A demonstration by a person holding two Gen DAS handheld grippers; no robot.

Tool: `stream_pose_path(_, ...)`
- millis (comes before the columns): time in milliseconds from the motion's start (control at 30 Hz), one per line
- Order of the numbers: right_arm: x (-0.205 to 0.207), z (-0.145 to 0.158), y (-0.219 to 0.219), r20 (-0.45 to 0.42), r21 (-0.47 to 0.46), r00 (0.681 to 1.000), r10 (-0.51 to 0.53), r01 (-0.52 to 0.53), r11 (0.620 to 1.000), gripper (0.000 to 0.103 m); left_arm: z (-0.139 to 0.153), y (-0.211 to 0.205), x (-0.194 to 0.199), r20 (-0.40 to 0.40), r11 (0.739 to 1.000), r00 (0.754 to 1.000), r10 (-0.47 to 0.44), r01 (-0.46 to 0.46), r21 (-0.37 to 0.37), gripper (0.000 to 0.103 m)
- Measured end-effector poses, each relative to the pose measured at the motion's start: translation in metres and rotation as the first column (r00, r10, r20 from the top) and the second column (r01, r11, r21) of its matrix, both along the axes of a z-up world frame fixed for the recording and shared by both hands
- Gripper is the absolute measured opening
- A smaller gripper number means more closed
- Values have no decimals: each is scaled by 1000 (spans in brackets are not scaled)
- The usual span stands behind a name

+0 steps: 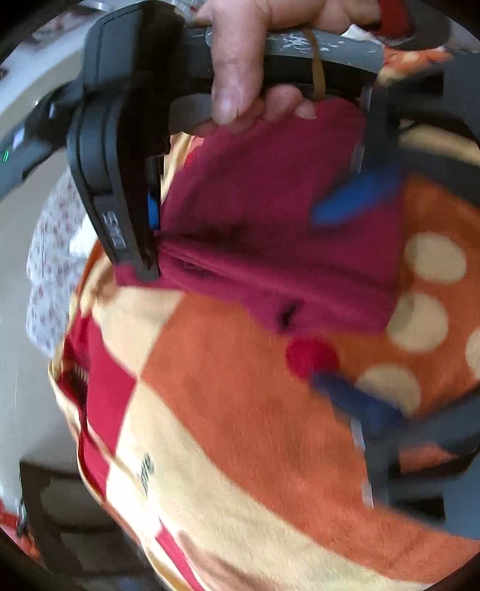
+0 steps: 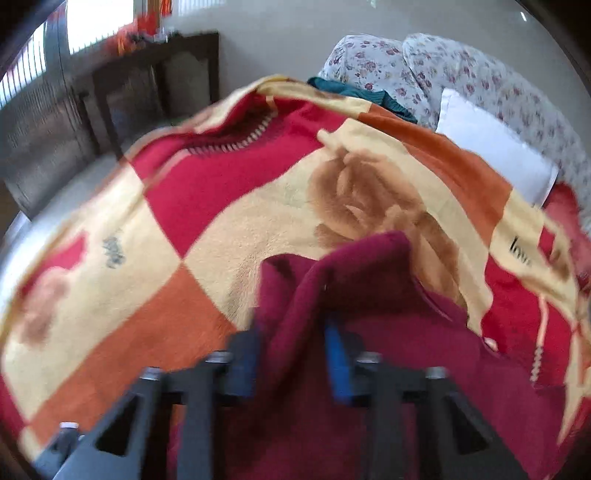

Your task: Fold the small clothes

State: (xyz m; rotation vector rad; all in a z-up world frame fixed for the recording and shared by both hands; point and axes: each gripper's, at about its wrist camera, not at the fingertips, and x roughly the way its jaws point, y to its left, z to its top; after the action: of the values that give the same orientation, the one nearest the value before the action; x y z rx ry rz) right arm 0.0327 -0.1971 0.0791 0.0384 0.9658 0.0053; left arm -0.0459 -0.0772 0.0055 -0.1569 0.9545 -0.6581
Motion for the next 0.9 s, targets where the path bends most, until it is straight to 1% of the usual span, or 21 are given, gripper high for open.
stream_pose_path(33, -12, 11, -8, 34, 38, 999, 4, -6, 999, 18, 2, -2, -3, -27, 1000, 999, -26, 26, -13, 35)
stream_pose_path(67, -24, 21, -15, 61, 62, 998, 0, -3, 998, 18, 8, -2, -8, -10, 1000, 1000, -25, 24, -17, 34)
stream_pose_path(100, -36, 33, -23, 88, 85, 996, -5, -2, 996, 18, 15, -2, -13, 16, 999, 999, -29, 30, -21, 30)
stream_pose_path(133, -49, 44, -31, 113, 102, 994, -10, -2, 995, 17, 25, -4, -20, 45, 999, 998, -41, 43, -27, 29)
stream_pose_path(200, -72, 67, -47, 155, 107, 988, -26, 9, 994, 17, 56, -8, -40, 107, 993, 991, -86, 93, -67, 27)
stream_pose_path(267, -99, 87, -71, 187, 104, 981, -51, 32, 994, 16, 79, -17, -56, 150, 986, 980, -130, 144, -83, 27)
stream_pose_path(300, -111, 95, -82, 198, 105, 978, -67, 47, 993, 16, 95, -26, -68, 181, 979, 969, -166, 184, -87, 27)
stream_pose_path(367, -131, 104, -104, 213, 104, 972, -98, 77, 992, 15, 114, -48, -87, 227, 963, 946, -231, 256, -86, 27)
stream_pose_path(400, -142, 108, -118, 217, 99, 969, -117, 98, 990, 15, 124, -66, -98, 244, 949, 929, -278, 306, -82, 27)
stream_pose_path(433, -152, 111, -132, 220, 90, 966, -139, 122, 988, 15, 129, -74, -103, 248, 940, 920, -303, 331, -80, 27)
stream_pose_path(467, -162, 110, -147, 219, 84, 962, -161, 146, 986, 15, 134, -94, -113, 249, 922, 903, -352, 380, -75, 27)
stream_pose_path(533, -178, 108, -174, 212, 80, 956, -205, 192, 978, 15, 134, -122, -125, 247, 898, 878, -410, 436, -62, 27)
stream_pose_path(567, -187, 103, -188, 207, 80, 952, -227, 215, 973, 15, 130, -143, -137, 251, 880, 858, -448, 472, -43, 27)
stream_pose_path(633, -200, 86, -215, 184, 92, 942, -281, 268, 959, 14, 122, -171, -151, 256, 865, 837, -483, 502, -10, 27)
stream_pose_path(667, -205, 77, -225, 173, 89, 938, -302, 290, 953, 14, 111, -191, -158, 242, 852, 825, -511, 522, 19, 27)
stream_pose_path(700, -206, 61, -238, 154, 88, 929, -336, 326, 941, 14, 104, -202, -160, 229, 845, 819, -526, 533, 32, 22)
stream_pose_path(767, -207, 37, -256, 109, 115, 920, -376, 364, 924, 15, 82, -227, -168, 193, 830, 808, -556, 552, 79, 21)
stream_pose_path(800, -204, 21, -265, 77, 141, 916, -394, 382, 914, 15, 77, -232, -168, 188, 828, 807, -560, 552, 98, 21)
stream_pose_path(833, -206, 14, -270, 75, 174, 908, -411, 394, 902, 16, 73, -234, -168, 184, 827, 806, -562, 550, 118, 22)
stream_pose_path(867, -209, 13, -275, 81, 202, 903, -423, 400, 894, 17, 73, -232, -169, 182, 826, 805, -564, 549, 130, 22)
stream_pose_path(900, -214, 15, -279, 91, 237, 893, -441, 411, 880, 24, 75, -227, -170, 181, 820, 800, -572, 557, 131, 25)
